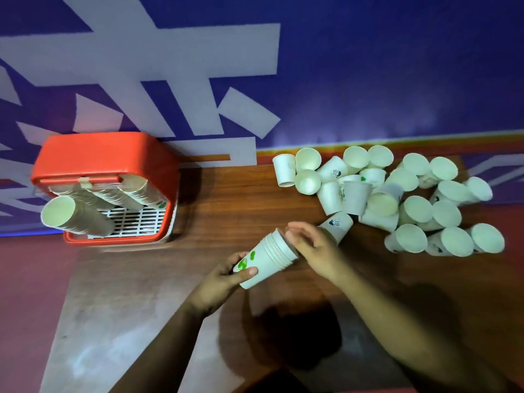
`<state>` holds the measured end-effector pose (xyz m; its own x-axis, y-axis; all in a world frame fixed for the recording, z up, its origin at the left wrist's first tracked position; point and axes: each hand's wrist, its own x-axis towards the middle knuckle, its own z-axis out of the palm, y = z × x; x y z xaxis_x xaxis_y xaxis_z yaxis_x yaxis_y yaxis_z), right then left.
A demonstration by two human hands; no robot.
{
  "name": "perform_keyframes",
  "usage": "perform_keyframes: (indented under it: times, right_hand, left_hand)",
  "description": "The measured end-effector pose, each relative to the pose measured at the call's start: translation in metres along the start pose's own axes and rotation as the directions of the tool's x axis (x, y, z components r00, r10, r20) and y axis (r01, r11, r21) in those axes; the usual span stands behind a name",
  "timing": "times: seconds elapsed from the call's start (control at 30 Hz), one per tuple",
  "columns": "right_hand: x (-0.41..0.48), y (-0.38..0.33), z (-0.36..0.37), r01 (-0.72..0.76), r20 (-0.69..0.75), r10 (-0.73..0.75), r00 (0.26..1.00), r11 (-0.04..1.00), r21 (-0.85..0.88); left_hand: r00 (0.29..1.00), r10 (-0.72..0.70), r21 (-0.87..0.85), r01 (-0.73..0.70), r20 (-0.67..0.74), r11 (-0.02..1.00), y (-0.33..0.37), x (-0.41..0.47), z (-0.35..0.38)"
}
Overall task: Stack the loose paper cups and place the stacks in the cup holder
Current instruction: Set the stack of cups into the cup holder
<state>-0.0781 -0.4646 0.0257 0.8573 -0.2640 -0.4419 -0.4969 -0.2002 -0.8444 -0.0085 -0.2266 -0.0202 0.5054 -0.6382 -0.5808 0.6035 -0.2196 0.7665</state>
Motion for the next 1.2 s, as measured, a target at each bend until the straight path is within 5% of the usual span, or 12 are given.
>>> perform_keyframes:
  times: [0.1,0.2,0.37,0.67,0.83,0.93,1.03,1.2]
  right_hand:
    - [0.008,0.031,-0.032,-0.106,-0.399,0.052,0.915,0.988,-0.114]
    - [0.026,0.064,-0.055,-0.325,-0.562,0.211,0.8,0.939,-0.11]
    - [0.06,0.088,-0.054,-0.522,-0.447,0.524,0.725,0.841,0.141]
    - [0.047,0.091,-0.048,-0.529,-0.126,0.632,0.765,0.728,0.437]
    - [0.002,0.077,-0.079,-0.364,-0.022,0.426,0.904,0.798,0.48]
    - [-0.017,0.067,-0.108,-0.197,-0.069,0.225,0.972,0.937,0.288]
    - [-0.029,0.057,-0.136,-0.08,-0.044,0.08,0.996,0.997,0.0]
    - [-0.037,0.064,-0.145,-0.023,0.035,0.022,0.999,0.999,0.029]
  left_hand:
    - [1.0,0.017,-0.054,-0.018,-0.019,0.998,-0.001,0.009,0.022]
    - [0.998,0.03,-0.082,-0.035,-0.06,0.996,-0.003,0.014,0.038]
    - [0.993,0.036,-0.062,-0.044,-0.116,0.997,-0.01,0.018,0.048]
    - [0.972,0.059,0.12,-0.032,-0.225,0.992,-0.021,0.019,0.052]
    - [0.956,0.055,0.243,0.018,-0.288,0.97,-0.022,0.026,0.062]
    - [0.966,0.079,0.391,0.024,-0.245,0.92,-0.013,0.032,0.069]
    - [0.974,0.118,0.479,-0.012,-0.193,0.878,-0.008,0.045,0.083]
    - [0.993,0.107,0.609,-0.054,-0.051,0.792,-0.004,0.062,0.114]
